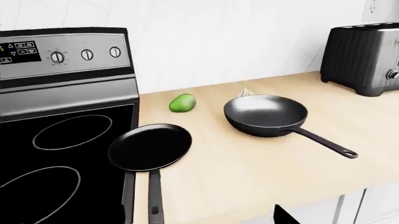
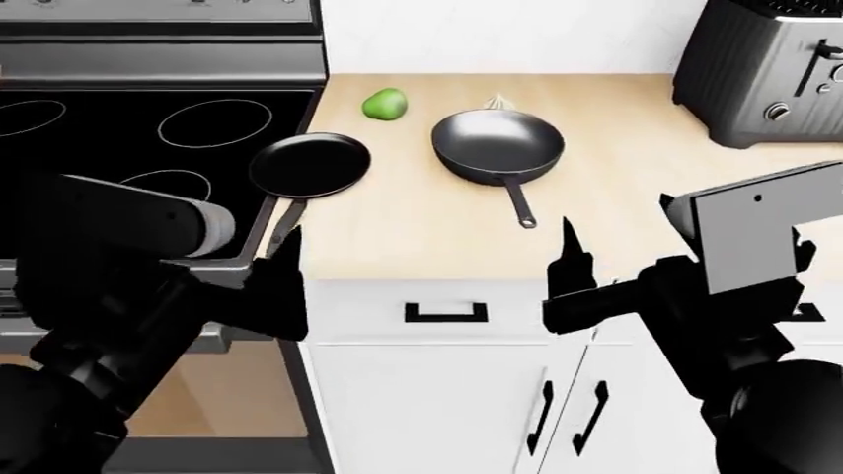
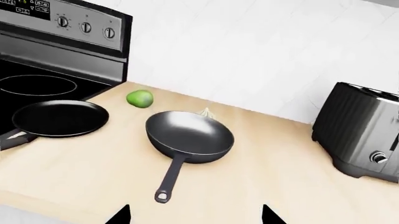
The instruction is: Place both pans onto different burners. Then place the avocado and the dumpling on different pans.
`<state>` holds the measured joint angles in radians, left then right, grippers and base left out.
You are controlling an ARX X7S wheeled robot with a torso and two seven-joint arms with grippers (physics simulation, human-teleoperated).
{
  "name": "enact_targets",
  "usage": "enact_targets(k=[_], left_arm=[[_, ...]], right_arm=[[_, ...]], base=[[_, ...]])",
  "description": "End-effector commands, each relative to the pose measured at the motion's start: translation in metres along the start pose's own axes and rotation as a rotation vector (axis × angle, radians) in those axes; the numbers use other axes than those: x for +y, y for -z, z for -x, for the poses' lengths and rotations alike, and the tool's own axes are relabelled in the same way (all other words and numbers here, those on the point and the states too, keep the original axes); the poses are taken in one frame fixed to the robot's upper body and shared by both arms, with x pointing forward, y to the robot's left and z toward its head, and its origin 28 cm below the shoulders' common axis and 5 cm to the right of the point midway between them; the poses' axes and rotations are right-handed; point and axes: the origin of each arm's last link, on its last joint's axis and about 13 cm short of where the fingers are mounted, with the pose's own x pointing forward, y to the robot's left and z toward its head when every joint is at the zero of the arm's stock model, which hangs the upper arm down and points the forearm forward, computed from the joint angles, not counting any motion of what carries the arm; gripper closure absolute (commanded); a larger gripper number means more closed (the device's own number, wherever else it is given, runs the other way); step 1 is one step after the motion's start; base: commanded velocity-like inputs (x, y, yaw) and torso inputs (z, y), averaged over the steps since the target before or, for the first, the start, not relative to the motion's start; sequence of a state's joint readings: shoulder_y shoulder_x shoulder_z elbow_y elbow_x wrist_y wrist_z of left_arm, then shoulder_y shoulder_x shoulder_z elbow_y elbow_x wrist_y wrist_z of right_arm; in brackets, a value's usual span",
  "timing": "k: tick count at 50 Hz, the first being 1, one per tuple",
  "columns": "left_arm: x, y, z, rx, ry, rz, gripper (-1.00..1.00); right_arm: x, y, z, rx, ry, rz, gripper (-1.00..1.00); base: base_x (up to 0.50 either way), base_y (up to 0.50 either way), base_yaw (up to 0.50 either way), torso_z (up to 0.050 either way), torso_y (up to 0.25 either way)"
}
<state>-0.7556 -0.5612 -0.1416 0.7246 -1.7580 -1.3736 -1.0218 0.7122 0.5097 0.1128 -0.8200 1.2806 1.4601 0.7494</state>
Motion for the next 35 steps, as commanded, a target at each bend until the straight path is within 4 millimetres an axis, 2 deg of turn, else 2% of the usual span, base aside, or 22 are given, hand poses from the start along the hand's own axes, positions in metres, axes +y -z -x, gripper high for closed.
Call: enact_targets(k=[1, 35], left_arm=[[0.0026, -0.0155, 0.0128, -0.042, -0.004, -0.082, -1.0], [0.0027, -0.0171, 0.0114, -0.053, -0.008, -0.095, -1.0]], right_arm=[[-0.0032, -0.0169, 0.0127, -0.053, -0.013, 0.071, -1.0], [-0.0009, -0.0179, 0.0091, -0.054, -0.021, 0.06, -1.0]], base=[[0.5, 0.0, 0.0, 0.0, 0.0], [0.5, 0.0, 0.0, 0.0, 0.0]])
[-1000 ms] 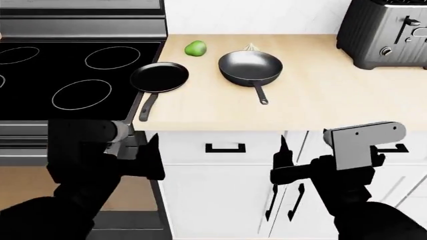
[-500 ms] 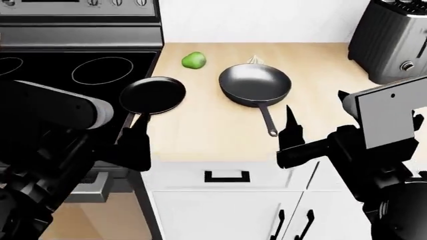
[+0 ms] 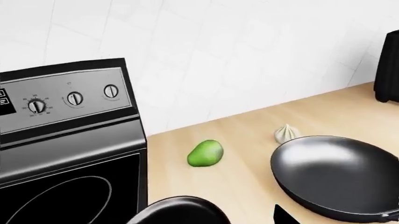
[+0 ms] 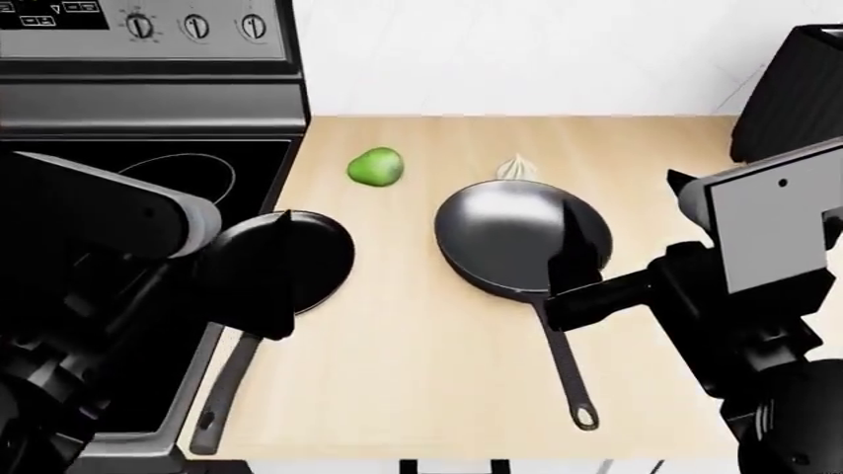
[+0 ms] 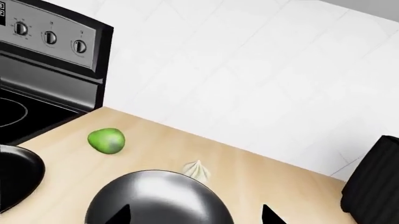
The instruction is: Place both pans onto different burners. Then place the avocado and the dumpling on different pans.
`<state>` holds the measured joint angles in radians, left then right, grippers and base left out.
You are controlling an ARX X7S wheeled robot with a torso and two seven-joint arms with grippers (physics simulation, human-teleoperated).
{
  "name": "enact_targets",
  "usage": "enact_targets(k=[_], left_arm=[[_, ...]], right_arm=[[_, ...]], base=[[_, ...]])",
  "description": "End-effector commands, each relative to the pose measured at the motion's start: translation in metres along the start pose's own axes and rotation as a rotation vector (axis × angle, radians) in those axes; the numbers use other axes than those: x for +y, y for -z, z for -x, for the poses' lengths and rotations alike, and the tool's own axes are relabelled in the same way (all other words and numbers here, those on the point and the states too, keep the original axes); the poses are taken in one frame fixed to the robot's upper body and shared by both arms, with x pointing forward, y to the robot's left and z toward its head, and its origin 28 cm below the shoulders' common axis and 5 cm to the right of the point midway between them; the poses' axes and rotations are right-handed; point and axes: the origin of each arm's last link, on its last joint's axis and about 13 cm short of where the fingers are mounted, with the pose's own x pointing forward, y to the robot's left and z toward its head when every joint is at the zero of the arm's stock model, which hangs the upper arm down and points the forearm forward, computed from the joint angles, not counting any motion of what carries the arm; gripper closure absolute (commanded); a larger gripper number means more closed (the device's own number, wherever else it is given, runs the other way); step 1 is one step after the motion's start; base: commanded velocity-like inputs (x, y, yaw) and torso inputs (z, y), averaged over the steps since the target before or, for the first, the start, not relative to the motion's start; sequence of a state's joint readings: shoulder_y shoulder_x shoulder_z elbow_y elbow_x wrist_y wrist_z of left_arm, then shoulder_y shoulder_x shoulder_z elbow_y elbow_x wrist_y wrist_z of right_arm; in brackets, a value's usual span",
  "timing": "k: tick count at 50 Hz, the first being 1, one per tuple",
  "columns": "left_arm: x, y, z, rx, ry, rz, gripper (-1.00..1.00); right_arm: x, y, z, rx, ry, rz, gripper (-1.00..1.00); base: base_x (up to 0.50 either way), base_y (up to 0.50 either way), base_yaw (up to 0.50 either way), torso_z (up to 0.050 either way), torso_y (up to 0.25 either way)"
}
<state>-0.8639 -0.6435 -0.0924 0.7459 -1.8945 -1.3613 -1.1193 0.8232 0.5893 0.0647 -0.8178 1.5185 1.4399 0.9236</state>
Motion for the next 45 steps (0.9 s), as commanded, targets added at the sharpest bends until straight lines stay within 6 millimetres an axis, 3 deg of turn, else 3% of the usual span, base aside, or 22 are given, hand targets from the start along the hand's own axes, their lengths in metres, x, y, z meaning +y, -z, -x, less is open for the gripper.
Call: enact_targets(k=[1, 10, 24, 45], left_arm=[[0.001, -0.001, -0.001, -0.002, -0.006, -0.005, -1.0], [0.002, 0.001, 0.0, -0.001, -0.012, -0.004, -1.0], [0.008, 0.005, 0.006, -0.005, -0.032, 0.007, -1.0], [0.019, 0.011, 0.006, -0.017, -0.033, 0.04, -1.0]], right_arm=[[0.0, 0.0, -0.002, 0.003, -0.002, -0.003, -1.0], [0.006, 0.0, -0.003, 0.081, 0.047, -0.067, -1.0], [0.04, -0.003, 0.015, 0.228, 0.091, -0.065, -1.0], [0.067, 0.013, 0.026, 0.359, 0.076, -0.122, -1.0]], base=[[0.5, 0.0, 0.0, 0.0, 0.0], [0.22, 0.0, 0.0, 0.0, 0.002], [0.0, 0.0, 0.0, 0.0, 0.0], [0.0, 0.0, 0.0, 0.0, 0.0]])
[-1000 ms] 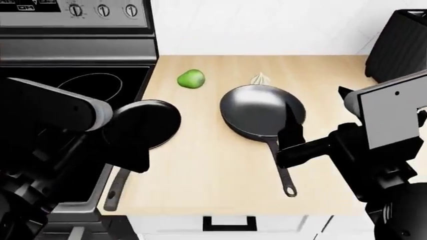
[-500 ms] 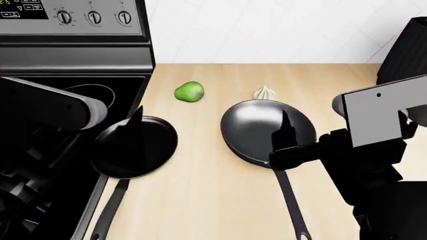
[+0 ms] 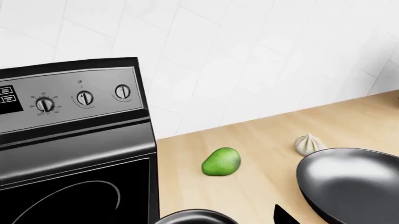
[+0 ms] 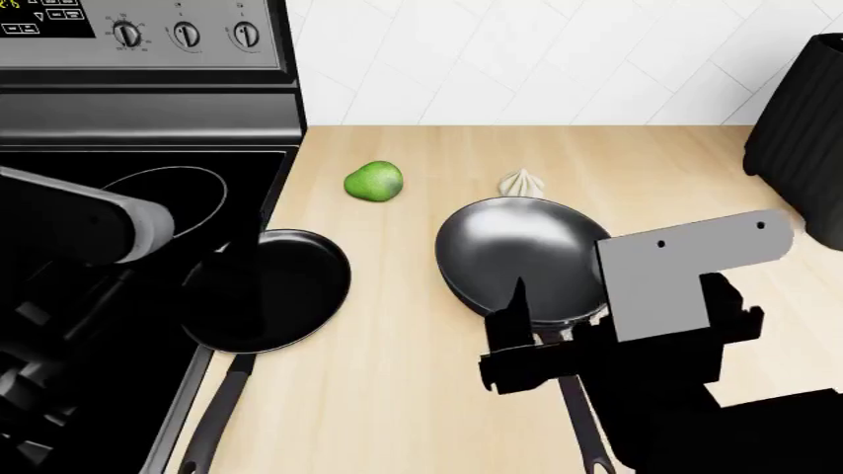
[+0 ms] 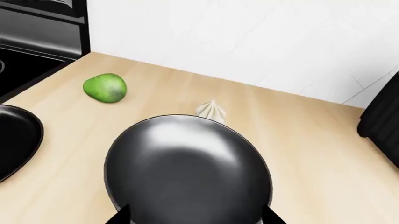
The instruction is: Place both pans onto different burners. Then place the avocado and the dumpling on different pans.
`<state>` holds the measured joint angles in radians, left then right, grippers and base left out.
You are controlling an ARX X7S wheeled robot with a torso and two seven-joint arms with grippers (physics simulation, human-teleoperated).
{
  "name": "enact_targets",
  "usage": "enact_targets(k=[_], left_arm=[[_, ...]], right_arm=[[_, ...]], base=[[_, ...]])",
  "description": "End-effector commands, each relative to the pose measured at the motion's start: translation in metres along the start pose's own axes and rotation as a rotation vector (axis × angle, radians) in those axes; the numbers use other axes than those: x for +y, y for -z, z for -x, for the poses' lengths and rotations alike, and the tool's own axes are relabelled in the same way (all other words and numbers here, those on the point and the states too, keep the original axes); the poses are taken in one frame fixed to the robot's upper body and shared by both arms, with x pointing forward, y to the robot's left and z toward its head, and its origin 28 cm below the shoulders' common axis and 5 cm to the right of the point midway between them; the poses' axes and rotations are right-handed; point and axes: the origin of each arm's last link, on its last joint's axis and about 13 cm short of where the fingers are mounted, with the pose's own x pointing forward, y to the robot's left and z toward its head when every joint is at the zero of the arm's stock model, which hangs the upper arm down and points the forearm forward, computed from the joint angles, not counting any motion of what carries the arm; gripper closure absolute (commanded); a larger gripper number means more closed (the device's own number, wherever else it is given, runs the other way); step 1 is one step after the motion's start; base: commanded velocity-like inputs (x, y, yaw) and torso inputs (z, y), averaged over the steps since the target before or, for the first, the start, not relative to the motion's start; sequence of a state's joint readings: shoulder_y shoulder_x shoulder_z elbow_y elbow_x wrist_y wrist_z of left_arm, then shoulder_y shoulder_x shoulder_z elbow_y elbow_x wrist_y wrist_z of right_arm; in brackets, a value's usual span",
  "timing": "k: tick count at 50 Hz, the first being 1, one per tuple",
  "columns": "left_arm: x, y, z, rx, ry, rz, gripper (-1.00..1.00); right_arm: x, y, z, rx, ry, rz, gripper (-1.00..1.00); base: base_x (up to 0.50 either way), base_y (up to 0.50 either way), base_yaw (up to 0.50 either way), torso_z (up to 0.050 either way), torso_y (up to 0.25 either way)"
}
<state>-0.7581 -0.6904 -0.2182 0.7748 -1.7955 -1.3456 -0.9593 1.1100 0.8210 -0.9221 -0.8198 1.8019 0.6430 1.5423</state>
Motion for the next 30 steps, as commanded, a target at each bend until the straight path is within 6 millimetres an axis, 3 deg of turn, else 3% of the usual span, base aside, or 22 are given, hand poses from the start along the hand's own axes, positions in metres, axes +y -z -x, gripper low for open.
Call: enact_targets(k=[1, 30], left_arm=[[0.005, 0.003, 0.001, -0.005, -0.005, 0.011, -1.0], [0.003, 0.005, -0.001, 0.001, -0.007, 0.013, -1.0]], right_arm=[[0.009, 0.015, 0.004, 0.101, 0.014, -0.042, -1.0], [0.009, 0.043, -0.009, 0.193, 0.012, -0.11, -1.0]], base=[[0.0, 0.0, 0.0, 0.0, 0.0], [0.0, 0.0, 0.0, 0.0, 0.0]])
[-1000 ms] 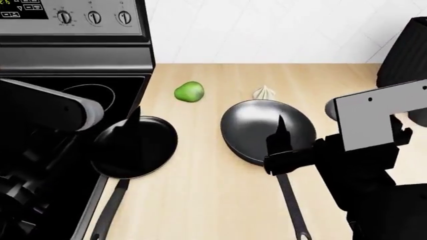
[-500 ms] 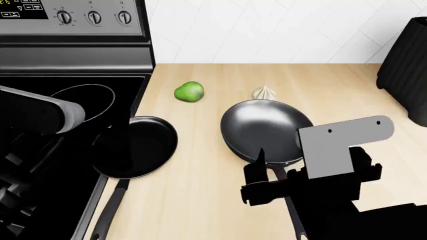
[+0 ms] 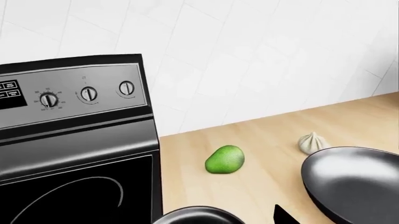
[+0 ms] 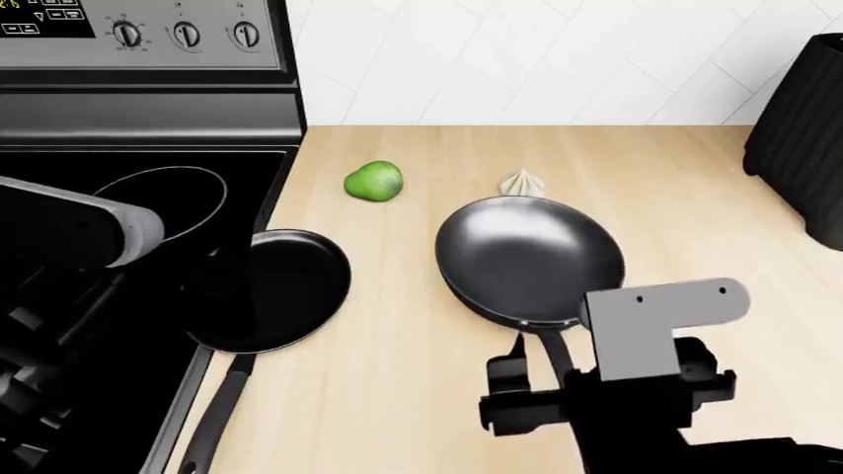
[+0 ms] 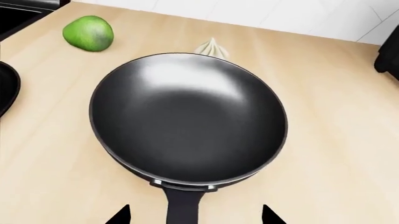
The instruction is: Place both pans onto different burners. Then place the avocado and the dumpling on different pans.
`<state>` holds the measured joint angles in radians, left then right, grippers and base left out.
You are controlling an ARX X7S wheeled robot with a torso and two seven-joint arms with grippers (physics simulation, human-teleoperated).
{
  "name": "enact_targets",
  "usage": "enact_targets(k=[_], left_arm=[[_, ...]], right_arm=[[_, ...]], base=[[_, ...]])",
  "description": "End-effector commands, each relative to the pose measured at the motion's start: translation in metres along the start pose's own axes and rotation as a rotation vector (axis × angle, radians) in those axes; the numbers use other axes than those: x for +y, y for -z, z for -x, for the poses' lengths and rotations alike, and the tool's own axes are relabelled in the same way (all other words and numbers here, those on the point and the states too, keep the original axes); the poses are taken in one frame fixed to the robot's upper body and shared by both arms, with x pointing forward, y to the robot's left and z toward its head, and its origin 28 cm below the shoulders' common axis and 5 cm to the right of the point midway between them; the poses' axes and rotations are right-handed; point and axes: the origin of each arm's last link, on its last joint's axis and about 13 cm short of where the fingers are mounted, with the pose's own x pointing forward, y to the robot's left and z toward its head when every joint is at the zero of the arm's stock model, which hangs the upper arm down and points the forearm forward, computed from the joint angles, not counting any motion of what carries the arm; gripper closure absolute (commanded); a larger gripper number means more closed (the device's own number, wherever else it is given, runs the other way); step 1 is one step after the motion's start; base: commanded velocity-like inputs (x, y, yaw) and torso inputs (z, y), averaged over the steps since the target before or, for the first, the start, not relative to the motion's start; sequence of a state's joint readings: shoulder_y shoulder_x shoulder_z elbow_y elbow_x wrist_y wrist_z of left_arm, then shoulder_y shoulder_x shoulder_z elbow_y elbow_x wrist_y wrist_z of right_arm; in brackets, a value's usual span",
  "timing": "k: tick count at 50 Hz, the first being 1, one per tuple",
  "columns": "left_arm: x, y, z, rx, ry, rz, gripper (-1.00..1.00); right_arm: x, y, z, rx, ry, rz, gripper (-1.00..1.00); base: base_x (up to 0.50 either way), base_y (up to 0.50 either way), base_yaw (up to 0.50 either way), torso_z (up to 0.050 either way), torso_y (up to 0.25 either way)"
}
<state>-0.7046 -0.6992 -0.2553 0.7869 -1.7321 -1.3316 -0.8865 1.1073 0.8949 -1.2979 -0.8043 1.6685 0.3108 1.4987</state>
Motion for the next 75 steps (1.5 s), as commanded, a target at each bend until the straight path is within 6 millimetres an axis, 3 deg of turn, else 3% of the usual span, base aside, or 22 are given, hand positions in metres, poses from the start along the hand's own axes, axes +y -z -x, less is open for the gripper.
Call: enact_targets(k=[1, 58, 59, 75], left_arm=[[-0.001, 0.0, -0.001, 0.0, 0.003, 0.002, -1.0], [-0.001, 0.001, -0.001, 0.002, 0.001, -0.001, -1.0], [-0.001, 0.001, -0.001, 0.002, 0.0, -0.001, -1.0], [-0.001, 0.002, -0.001, 0.003, -0.003, 0.005, -1.0]], right_arm=[[0.0, 0.009, -0.006, 0.034, -0.006, -0.039, -1.0], [0.007, 0.016, -0.019, 0.081, -0.061, -0.139, -1.0], [0.006, 0.016, -0.02, 0.087, -0.056, -0.141, 1.0], [0.006, 0.02, -0.02, 0.129, -0.052, -0.159, 1.0]], base=[[0.0, 0.0, 0.0, 0.0, 0.0], [0.0, 0.0, 0.0, 0.0, 0.0], [0.0, 0.0, 0.0, 0.0, 0.0], [0.0, 0.0, 0.0, 0.0, 0.0]])
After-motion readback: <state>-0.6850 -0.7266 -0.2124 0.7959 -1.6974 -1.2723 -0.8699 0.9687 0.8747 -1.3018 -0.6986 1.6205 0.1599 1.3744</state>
